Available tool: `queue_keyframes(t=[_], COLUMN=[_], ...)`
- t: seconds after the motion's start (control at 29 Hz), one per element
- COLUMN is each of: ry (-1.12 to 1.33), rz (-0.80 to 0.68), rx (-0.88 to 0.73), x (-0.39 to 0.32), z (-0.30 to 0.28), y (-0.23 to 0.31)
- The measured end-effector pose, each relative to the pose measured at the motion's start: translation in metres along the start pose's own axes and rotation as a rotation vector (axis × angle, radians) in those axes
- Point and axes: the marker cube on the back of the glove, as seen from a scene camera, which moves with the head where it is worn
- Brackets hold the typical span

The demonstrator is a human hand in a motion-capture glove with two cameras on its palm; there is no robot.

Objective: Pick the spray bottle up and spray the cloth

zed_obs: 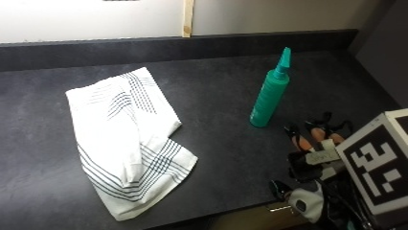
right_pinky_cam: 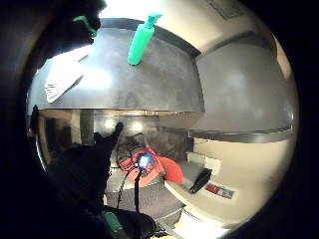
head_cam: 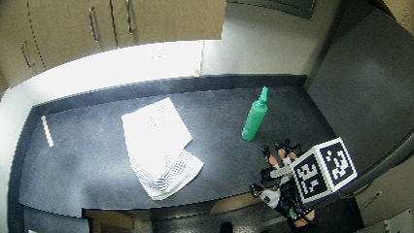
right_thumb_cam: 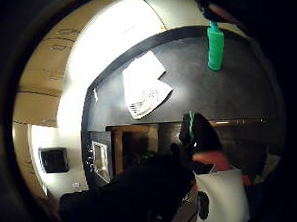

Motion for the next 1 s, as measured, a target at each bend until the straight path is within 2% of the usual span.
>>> queue_keyframes(t=[0.69,0.83,1.0], ry=[-0.04,-0.164,-0.483], rz=[0.019,0.069,0.214], rx=[-0.018,0.015,0.15], x=[0.006,0.009,0.02], z=[0.009,0.015,0.033], y=[0.003,0.006,0.011])
